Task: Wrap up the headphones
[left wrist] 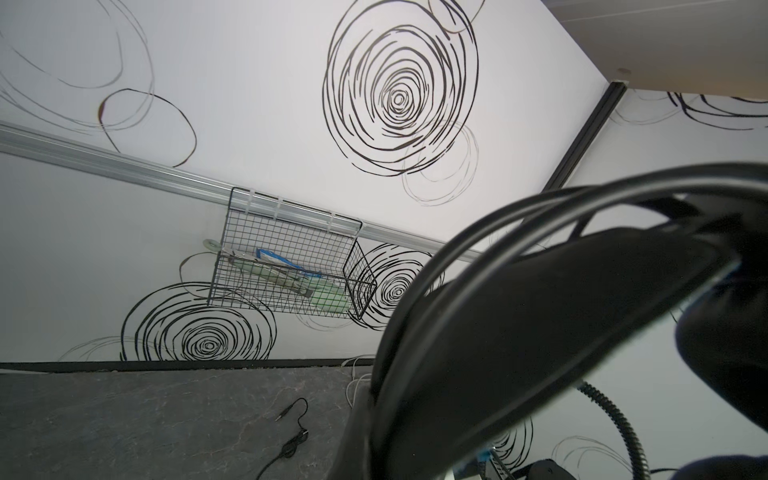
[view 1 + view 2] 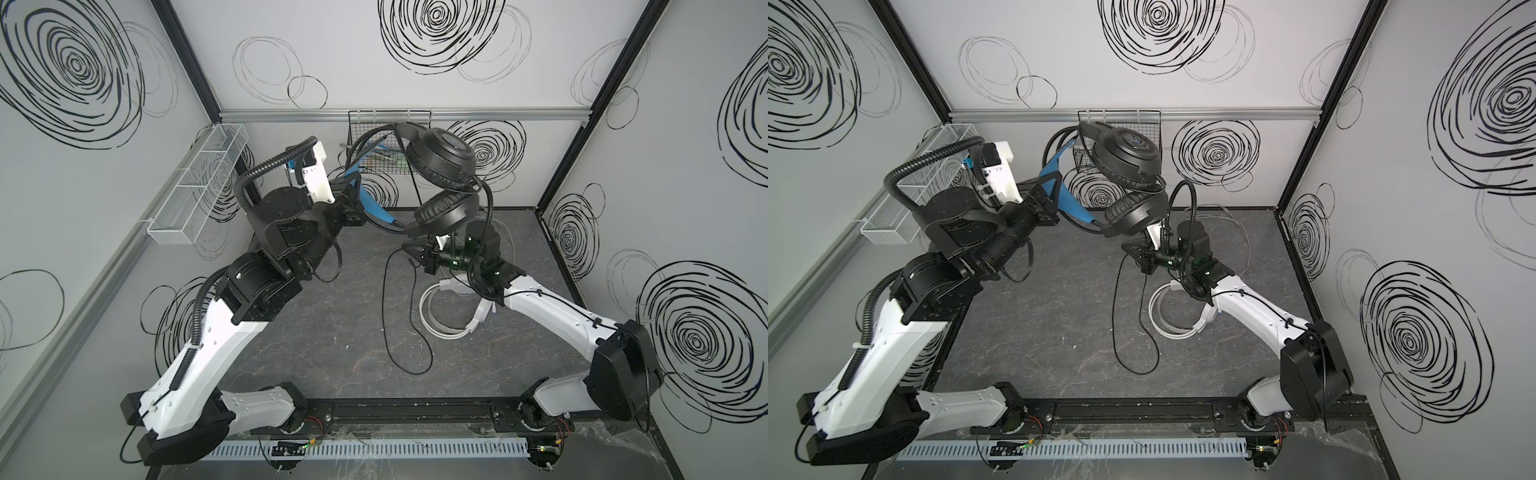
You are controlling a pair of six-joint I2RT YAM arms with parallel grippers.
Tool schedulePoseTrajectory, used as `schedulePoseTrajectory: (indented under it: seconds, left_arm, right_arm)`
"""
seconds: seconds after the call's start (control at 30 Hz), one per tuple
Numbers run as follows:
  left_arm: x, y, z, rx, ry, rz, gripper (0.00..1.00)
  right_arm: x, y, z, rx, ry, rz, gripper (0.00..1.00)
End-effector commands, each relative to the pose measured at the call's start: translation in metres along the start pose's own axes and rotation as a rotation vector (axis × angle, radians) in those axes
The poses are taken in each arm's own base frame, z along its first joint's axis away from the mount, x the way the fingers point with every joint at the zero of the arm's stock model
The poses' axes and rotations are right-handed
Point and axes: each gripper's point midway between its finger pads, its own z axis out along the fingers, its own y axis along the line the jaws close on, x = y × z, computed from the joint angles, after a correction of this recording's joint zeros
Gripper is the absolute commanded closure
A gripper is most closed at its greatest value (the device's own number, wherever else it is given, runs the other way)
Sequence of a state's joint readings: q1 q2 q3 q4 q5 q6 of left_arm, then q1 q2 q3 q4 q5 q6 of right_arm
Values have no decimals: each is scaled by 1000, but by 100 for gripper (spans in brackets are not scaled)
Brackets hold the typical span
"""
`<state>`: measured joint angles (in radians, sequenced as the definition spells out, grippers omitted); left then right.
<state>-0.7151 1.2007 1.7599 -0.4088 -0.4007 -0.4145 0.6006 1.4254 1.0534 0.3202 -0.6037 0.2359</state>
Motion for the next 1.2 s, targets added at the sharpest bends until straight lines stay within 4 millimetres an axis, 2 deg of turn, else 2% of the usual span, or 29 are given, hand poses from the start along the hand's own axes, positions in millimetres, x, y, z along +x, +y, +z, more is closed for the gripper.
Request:
schedulePoseTrajectory:
  seconds: [0.0, 0.13, 0.27, 0.5, 0.67, 0.9, 1.17]
  left_arm:
    - [-72, 8, -29, -21, -268, -189, 100]
    - [-77, 16, -26, -73, -302, -208, 100]
    - [-77, 23, -14, -136, -311, -220, 100]
    - [-69, 41, 9, -257, -309, -200, 100]
    - [-57, 62, 22, -368, -312, -175, 100]
    - [-30, 101, 40, -533, -280, -97, 100]
    - [-1, 135, 56, -661, -231, -11, 100]
  right_arm:
    - [8, -5, -2, 34, 26, 17, 98]
    - [10, -6, 1, 41, 34, 22, 98]
    - [12, 0, 5, 35, 50, 6, 98]
    - [28, 21, 6, 41, 143, -105, 98]
    - [43, 40, 0, 19, 207, -156, 98]
    - [45, 55, -16, 22, 207, -195, 98]
    - [52, 72, -17, 20, 256, -259, 98]
